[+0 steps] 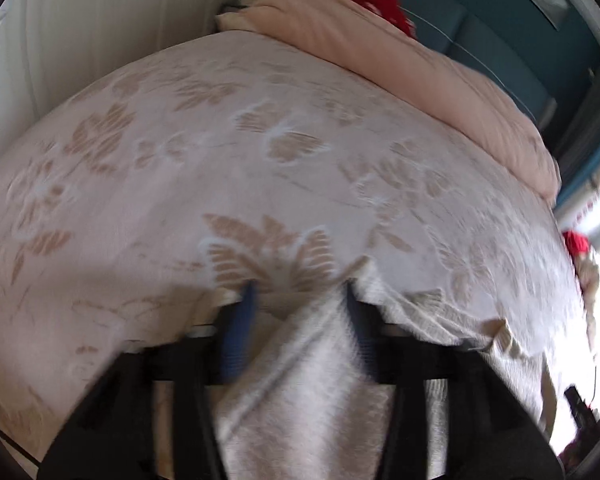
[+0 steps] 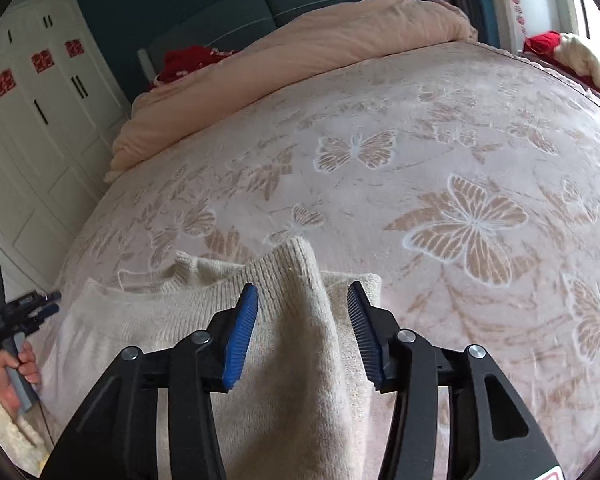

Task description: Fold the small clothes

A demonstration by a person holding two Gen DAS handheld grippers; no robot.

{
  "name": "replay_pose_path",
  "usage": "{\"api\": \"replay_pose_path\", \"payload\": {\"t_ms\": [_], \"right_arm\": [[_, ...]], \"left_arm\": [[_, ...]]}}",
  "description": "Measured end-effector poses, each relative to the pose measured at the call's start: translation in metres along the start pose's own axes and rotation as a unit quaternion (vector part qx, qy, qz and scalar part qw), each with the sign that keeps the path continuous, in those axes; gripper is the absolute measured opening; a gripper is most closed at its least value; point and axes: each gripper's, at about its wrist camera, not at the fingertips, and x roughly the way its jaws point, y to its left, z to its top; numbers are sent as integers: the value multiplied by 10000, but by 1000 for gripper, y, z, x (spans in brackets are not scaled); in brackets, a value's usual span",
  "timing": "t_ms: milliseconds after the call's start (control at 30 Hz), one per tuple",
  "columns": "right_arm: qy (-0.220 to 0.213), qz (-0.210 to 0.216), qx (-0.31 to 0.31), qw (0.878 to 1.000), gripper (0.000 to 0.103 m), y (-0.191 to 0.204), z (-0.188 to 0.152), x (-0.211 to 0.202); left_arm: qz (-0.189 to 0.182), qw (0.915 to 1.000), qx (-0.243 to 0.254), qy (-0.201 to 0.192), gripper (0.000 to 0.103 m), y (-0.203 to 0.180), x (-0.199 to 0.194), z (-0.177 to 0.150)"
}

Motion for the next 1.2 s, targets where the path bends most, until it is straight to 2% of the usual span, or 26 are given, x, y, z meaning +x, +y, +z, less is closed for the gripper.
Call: {"api": "replay_pose_path", "payload": {"t_ms": [67,133,167,200,233,267,367,433,500,567,600,667,700,767,800,867,900,933,967,1033,1067,1100,1133,1200], "right_arm": [[168,-123,-147,9997,48,4,5,14],[462,-215,-199,9985,48,5,4,37],[567,-229,-224,9979,41,6,2,45],[739,-187,-273,9967,6,9,0,54],[815,-132,-296,9961,8,11,-1,58],[780,-55,-267,9966,8,13,0,55],[7,290,-266,9992,7,22,15,13],[-314,356,-235,9986,7,22,26,0],[-128,61,-295,9995,8,15,28,20],[573,-221,-206,9979,8,1,18,63],[986,-331,-63,9946,8,-8,9,82],[641,-290,-5,9975,14,-5,8,64],[310,-293,-2,9991,17,1,9,41],[-162,-239,-129,9995,17,15,6,3],[-307,-180,-337,9988,17,29,-1,-18],[-295,121,-551,9980,14,50,-16,-36],[-130,364,-645,9972,8,63,-30,-36],[91,500,-763,9958,7,72,-46,-30],[235,505,-862,9947,5,74,-58,-24],[592,29,-829,9948,0,53,-85,-2],[636,16,-603,9961,0,37,-91,0],[587,276,-66,9979,0,12,-94,-9],[524,254,246,9980,0,1,-94,-22],[257,-75,322,9991,10,-6,-94,-54]], "left_arm": [[106,9993,335,130,64,-15,16,3],[263,9976,500,406,63,-25,40,3],[266,9961,539,650,54,-27,53,-1],[235,9944,575,859,44,-28,63,-4],[307,9936,614,899,28,-29,64,-6],[251,9950,578,777,16,-28,58,-6],[-94,9989,354,287,14,-22,29,6],[21,9995,310,45,10,-21,23,13],[217,9990,366,105,10,-20,37,16],[445,9967,405,548,15,-18,67,10],[522,9960,401,605,16,-17,72,7],[476,9978,385,272,19,-17,53,3],[438,9982,402,74,20,-19,35,2],[344,9978,495,-272,25,-25,0,-5],[265,9970,585,-442,28,-29,-18,-11],[63,9947,836,-591,34,-43,-46,-31],[-40,9938,971,-543,34,-50,-53,-45],[-88,9934,1049,-455,34,-54,-53,-56],[-115,9927,1175,-244,35,-58,-48,-74],[33,9922,1243,88,36,-53,-31,-94],[178,9924,1183,294,36,-44,-22,-104],[185,9939,1028,358,36,-32,-19,-112],[134,9950,936,306,36,-25,-21,-115],[206,9958,865,209,35,-13,-30,-117]]}}
